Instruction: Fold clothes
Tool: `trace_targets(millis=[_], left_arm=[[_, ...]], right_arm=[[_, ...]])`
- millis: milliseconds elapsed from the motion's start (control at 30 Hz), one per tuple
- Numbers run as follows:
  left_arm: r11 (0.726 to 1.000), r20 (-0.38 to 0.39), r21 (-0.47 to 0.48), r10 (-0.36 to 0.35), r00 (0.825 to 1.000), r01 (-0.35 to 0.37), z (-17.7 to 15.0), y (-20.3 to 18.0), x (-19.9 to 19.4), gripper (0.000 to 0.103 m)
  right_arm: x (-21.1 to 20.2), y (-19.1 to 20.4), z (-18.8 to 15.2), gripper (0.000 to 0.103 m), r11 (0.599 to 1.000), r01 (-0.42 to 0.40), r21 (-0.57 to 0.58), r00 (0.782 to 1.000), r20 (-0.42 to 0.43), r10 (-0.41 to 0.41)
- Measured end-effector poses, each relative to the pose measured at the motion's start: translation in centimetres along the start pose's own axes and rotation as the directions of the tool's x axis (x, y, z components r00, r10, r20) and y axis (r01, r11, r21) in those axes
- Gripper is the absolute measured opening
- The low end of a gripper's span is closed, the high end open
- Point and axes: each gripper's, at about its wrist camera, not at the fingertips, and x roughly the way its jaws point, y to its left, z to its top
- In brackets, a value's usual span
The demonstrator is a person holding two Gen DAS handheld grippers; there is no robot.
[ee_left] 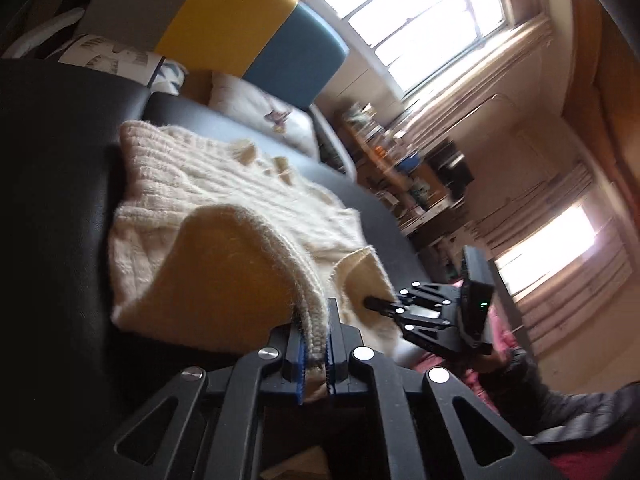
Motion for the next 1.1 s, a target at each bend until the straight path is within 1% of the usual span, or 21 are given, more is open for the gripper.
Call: trace_targets(millis=[33, 100, 200, 333, 400, 433, 500, 533, 567, 600, 667, 700, 733, 767, 833, 867, 933, 1000, 1033, 1067, 1100], left_arm=[[1.0, 0.036, -0.01, -0.029, 0.999, 0.029, 0.0, -0.3, -1.0, 0.006], [0.995, 0.119, -0.038, -0.088, 0.989, 0.093, 0.5, -0.7, -3.1, 0.006], [0.984, 0.233, -0.056, -0.151, 0.961, 0.168, 2.7, -1.1, -4.7, 0.005], [0.982, 0.318, -0.066, -0.146, 0.937, 0.176, 7.4, -0.5, -4.7, 0.005], [0.979, 0.368, -0.108, -0.124, 0.922, 0.175, 10.1, 0.7, -3.9, 0.005], [0.975, 0.381, -0.142, -0.106, 0.919, 0.171, 11.4, 1.8, -2.9, 0.005], [0.962, 0.372, -0.237, -0.036, 0.928, 0.133, 14.0, 4.8, 0.2, 0.005], [0.958, 0.351, -0.273, 0.015, 0.936, 0.087, 14.7, 6.0, 2.0, 0.005], [0.946, 0.312, -0.322, 0.084, 0.946, 0.023, 15.2, 7.8, 4.4, 0.005], [0.923, 0.255, -0.386, 0.11, 0.961, -0.003, 15.3, 9.8, 6.8, 0.005], [0.856, 0.168, -0.516, 0.142, 0.975, -0.036, 14.5, 13.6, 10.4, 0.005], [0.821, 0.132, -0.569, 0.15, 0.98, -0.049, 14.0, 15.3, 12.0, 0.005], [0.819, 0.153, -0.574, 0.137, 0.979, -0.025, 13.6, 15.7, 12.2, 0.005], [0.828, 0.178, -0.561, 0.129, 0.976, -0.007, 13.5, 15.5, 11.8, 0.007], [0.846, 0.226, -0.532, 0.117, 0.967, 0.022, 13.3, 14.9, 10.9, 0.012], [0.867, 0.246, -0.498, 0.147, 0.958, -0.006, 13.5, 14.2, 10.0, 0.015], [0.904, 0.287, -0.418, 0.219, 0.932, -0.084, 13.9, 12.8, 8.3, 0.016], [0.921, 0.314, -0.346, 0.291, 0.904, -0.177, 14.4, 11.7, 7.1, 0.021], [0.924, 0.295, -0.314, 0.315, 0.902, -0.22, 14.7, 11.4, 7.2, 0.022], [0.921, 0.238, -0.276, 0.342, 0.909, -0.274, 15.2, 11.3, 7.9, 0.023], [0.913, 0.149, -0.234, 0.373, 0.916, -0.334, 15.3, 11.2, 9.2, 0.023]], right_arm=[[-1.0, -0.2, -0.2, 0.012, 1.0, 0.007, 0.0, 1.0, 0.019, -0.007], [-2.9, -1.0, 0.0, 0.012, 1.0, 0.004, 0.031, 0.998, 0.062, -0.005], [-5.1, -3.1, 1.2, 0.012, 0.994, -0.018, 0.103, 0.992, 0.123, 0.005], [-7.5, -6.9, 2.8, 0.012, 0.971, -0.069, 0.228, 0.977, 0.212, 0.02], [-8.0, -9.6, 3.3, 0.012, 0.946, -0.104, 0.306, 0.964, 0.263, 0.021], [-7.8, -11.2, 3.5, 0.012, 0.928, -0.122, 0.353, 0.958, 0.285, 0.017], [-5.6, -15.0, 3.4, 0.012, 0.872, -0.15, 0.465, 0.958, 0.288, 0.011], [-4.2, -17.0, 3.3, 0.012, 0.838, -0.161, 0.521, 0.959, 0.283, 0.008], [-2.4, -18.9, 3.0, 0.012, 0.795, -0.175, 0.581, 0.962, 0.273, 0.012], [-0.2, -20.7, 2.4, 0.013, 0.746, -0.192, 0.637, 0.967, 0.253, 0.033], [4.2, -22.9, 1.1, 0.016, 0.66, -0.181, 0.729, 0.98, 0.187, 0.063], [6.0, -23.2, 0.4, 0.018, 0.637, -0.162, 0.754, 0.986, 0.155, 0.068], [7.4, -23.2, -0.2, 0.018, 0.63, -0.147, 0.762, 0.989, 0.129, 0.074], [8.2, -23.2, -0.7, 0.018, 0.627, -0.147, 0.765, 0.989, 0.131, 0.073], [8.3, -23.0, -1.3, 0.018, 0.62, -0.177, 0.764, 0.983, 0.174, 0.066], [8.3, -22.9, -1.4, 0.018, 0.621, -0.186, 0.761, 0.98, 0.186, 0.067], [8.3, -22.7, -1.5, 0.018, 0.635, -0.196, 0.747, 0.978, 0.197, 0.069], [8.5, -22.5, -1.6, 0.018, 0.635, -0.209, 0.743, 0.974, 0.214, 0.07], [8.6, -22.5, -1.6, 0.018, 0.634, -0.216, 0.742, 0.972, 0.223, 0.07], [8.7, -22.4, -1.7, 0.018, 0.633, -0.223, 0.741, 0.97, 0.233, 0.07], [8.7, -22.3, -1.7, 0.018, 0.634, -0.228, 0.739, 0.969, 0.239, 0.069]])
